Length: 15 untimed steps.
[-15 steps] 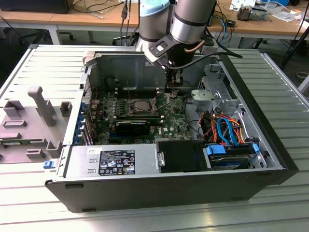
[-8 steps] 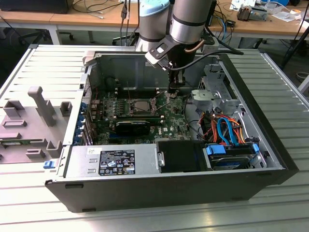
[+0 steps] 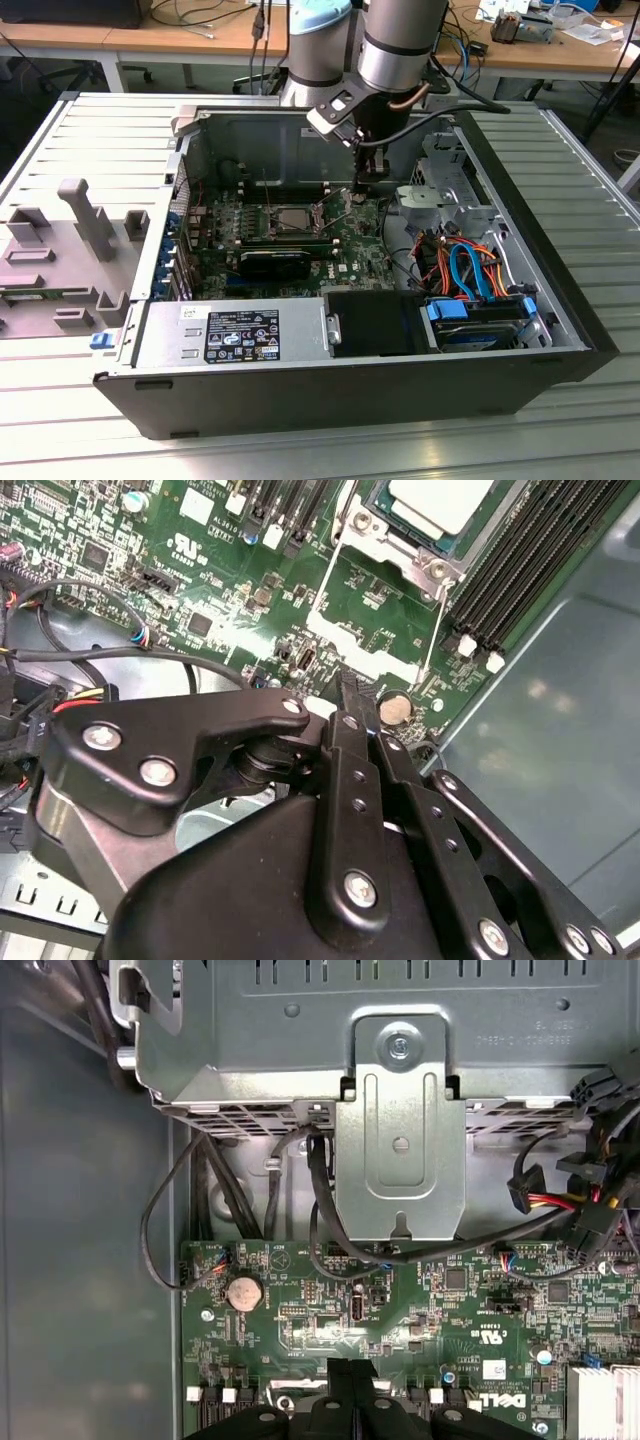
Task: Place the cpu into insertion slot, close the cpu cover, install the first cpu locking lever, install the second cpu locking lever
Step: 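Close the cpu cover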
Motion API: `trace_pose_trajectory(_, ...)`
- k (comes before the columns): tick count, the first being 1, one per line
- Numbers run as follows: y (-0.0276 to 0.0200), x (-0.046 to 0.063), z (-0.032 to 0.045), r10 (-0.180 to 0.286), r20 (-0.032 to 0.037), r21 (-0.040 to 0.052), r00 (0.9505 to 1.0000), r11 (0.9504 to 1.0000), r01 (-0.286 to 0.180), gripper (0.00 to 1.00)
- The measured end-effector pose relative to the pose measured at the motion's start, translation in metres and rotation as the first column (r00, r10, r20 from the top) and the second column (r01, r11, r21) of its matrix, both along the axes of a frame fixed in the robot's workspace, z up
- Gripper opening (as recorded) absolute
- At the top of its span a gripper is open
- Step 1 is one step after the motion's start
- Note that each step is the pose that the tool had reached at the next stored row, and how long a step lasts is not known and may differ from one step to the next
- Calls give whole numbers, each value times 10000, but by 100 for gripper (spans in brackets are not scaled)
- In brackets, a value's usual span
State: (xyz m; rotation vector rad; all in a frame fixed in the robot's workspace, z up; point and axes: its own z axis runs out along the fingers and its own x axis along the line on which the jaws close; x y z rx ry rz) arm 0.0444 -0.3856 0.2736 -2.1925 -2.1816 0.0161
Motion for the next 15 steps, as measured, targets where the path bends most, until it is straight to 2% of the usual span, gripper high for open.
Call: trace_pose_trajectory(15,0,132,-27,1,0,0,10000,10000,-1,11)
